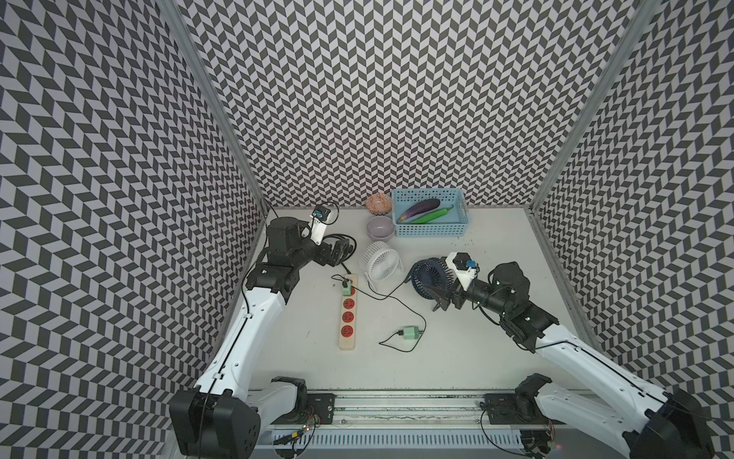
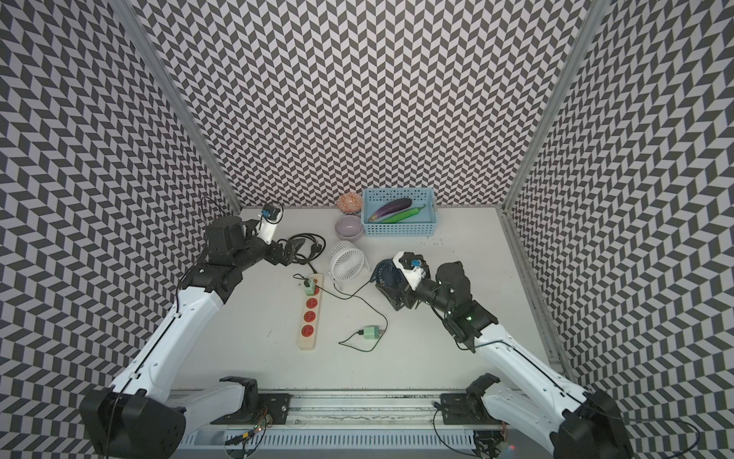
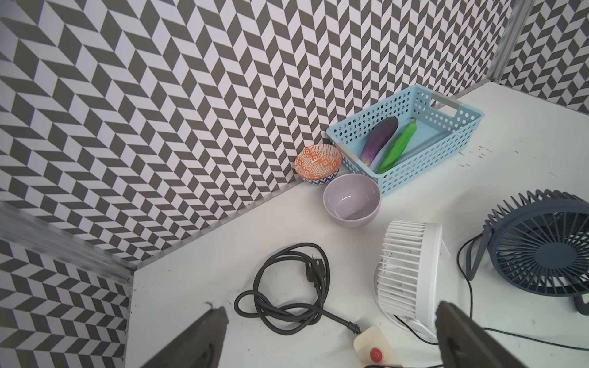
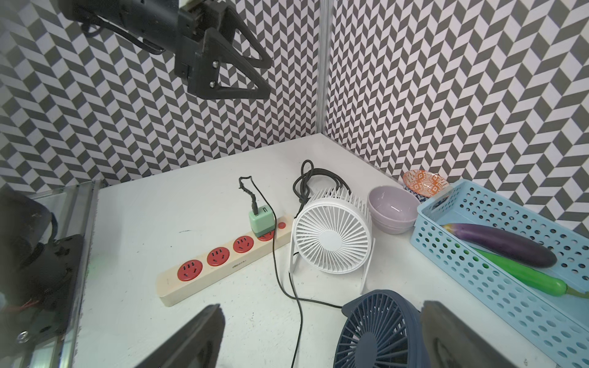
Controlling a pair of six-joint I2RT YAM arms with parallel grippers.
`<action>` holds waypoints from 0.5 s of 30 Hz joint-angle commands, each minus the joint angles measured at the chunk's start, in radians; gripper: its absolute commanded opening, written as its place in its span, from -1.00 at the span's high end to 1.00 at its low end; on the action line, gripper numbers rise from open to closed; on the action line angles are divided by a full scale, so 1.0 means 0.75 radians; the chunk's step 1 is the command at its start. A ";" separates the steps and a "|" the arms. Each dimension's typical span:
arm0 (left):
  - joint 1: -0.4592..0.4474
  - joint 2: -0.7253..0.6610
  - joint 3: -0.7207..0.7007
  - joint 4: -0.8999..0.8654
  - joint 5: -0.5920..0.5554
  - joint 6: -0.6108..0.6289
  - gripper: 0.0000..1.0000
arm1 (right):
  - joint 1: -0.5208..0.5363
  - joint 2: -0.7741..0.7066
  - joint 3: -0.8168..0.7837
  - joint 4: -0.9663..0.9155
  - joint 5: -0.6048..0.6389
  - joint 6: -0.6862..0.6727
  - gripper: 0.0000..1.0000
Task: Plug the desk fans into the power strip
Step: Pick up the plug from the center of the board.
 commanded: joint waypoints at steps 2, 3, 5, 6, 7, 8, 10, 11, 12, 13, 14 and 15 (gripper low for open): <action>0.062 -0.058 -0.040 0.083 0.081 -0.064 -1.00 | 0.027 0.003 0.013 -0.089 -0.079 -0.089 -0.95; 0.068 -0.064 -0.054 0.093 0.077 -0.062 -1.00 | 0.034 0.000 0.004 -0.089 -0.086 -0.101 -0.95; 0.084 -0.070 -0.065 0.096 0.084 -0.064 -1.00 | 0.047 0.009 -0.015 -0.097 -0.099 -0.120 -0.94; 0.091 -0.073 -0.065 0.092 0.085 -0.070 -1.00 | 0.054 0.019 -0.017 -0.115 -0.105 -0.134 -0.93; 0.096 -0.074 -0.069 0.088 0.084 -0.070 -1.00 | 0.064 0.030 -0.020 -0.130 -0.109 -0.159 -0.93; 0.097 -0.075 -0.076 0.086 0.075 -0.068 -1.00 | 0.083 0.039 -0.026 -0.143 -0.104 -0.183 -0.93; 0.094 -0.077 -0.099 0.105 0.071 -0.074 -1.00 | 0.127 0.058 -0.045 -0.157 -0.078 -0.255 -0.92; 0.096 -0.077 -0.113 0.121 0.087 -0.089 -1.00 | 0.145 0.070 -0.058 -0.163 -0.068 -0.289 -0.92; 0.097 -0.078 -0.114 0.124 0.108 -0.099 -1.00 | 0.156 0.084 -0.064 -0.171 -0.062 -0.307 -0.92; 0.099 -0.078 -0.112 0.119 0.126 -0.100 -1.00 | 0.168 0.097 -0.068 -0.175 -0.053 -0.322 -0.92; 0.098 -0.072 -0.109 0.113 0.132 -0.097 -1.00 | 0.180 0.108 -0.072 -0.180 -0.044 -0.335 -0.91; 0.096 -0.068 -0.113 0.112 0.124 -0.094 -1.00 | 0.194 0.120 -0.076 -0.178 -0.036 -0.350 -0.91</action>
